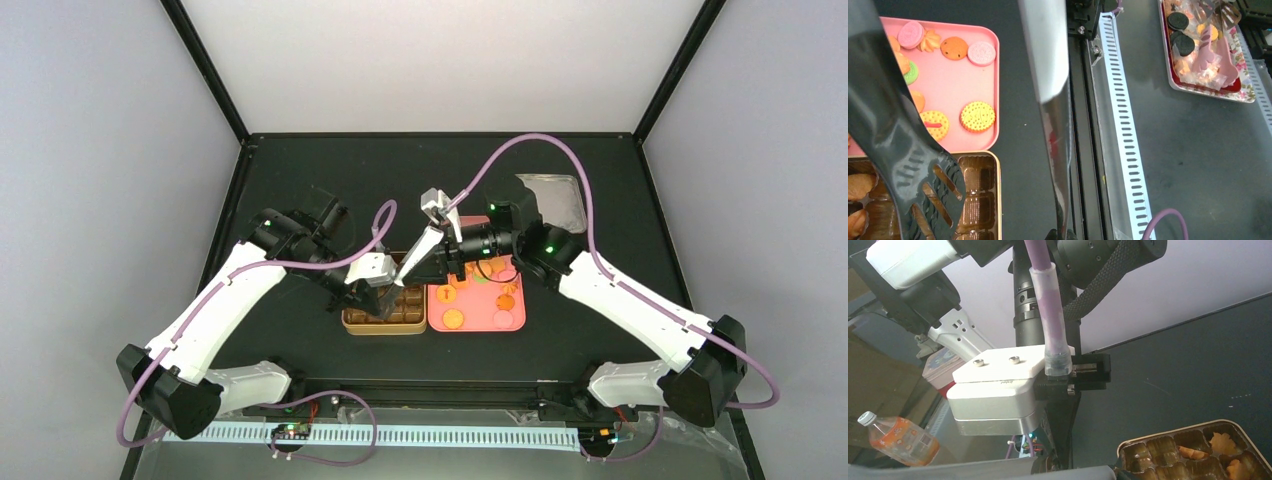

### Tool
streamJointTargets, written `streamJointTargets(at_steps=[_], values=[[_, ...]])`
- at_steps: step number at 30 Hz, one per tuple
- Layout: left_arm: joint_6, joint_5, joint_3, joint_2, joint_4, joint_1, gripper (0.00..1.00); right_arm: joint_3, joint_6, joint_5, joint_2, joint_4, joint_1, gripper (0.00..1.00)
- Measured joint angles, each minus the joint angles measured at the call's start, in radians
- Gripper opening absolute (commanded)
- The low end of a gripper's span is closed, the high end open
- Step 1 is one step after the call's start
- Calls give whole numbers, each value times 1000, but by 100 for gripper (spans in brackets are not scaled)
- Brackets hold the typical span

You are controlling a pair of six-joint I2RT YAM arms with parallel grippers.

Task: Pack the cookies
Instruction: Pass from the left arm to the right

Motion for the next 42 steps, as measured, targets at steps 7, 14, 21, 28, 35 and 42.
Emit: streamJointTargets(at_steps=[7, 14, 21, 28, 35, 42], values=[[11, -37, 0, 0, -30, -6, 2, -60, 43, 30, 0, 106, 23, 63], [13, -47, 0, 0, -37, -7, 1, -135, 102, 86, -2, 252, 54, 61], [13, -43, 0, 0, -36, -11, 1, -147, 120, 123, -2, 314, 73, 53], [22, -54, 0, 0, -33, -10, 2, -166, 160, 139, -3, 364, 90, 43], [26, -72, 0, 0, -18, -11, 1, -189, 157, 183, -33, 363, 98, 34], [-19, -134, 1, -9, 48, -16, 37, -306, 124, 334, -167, 363, 101, 29]])
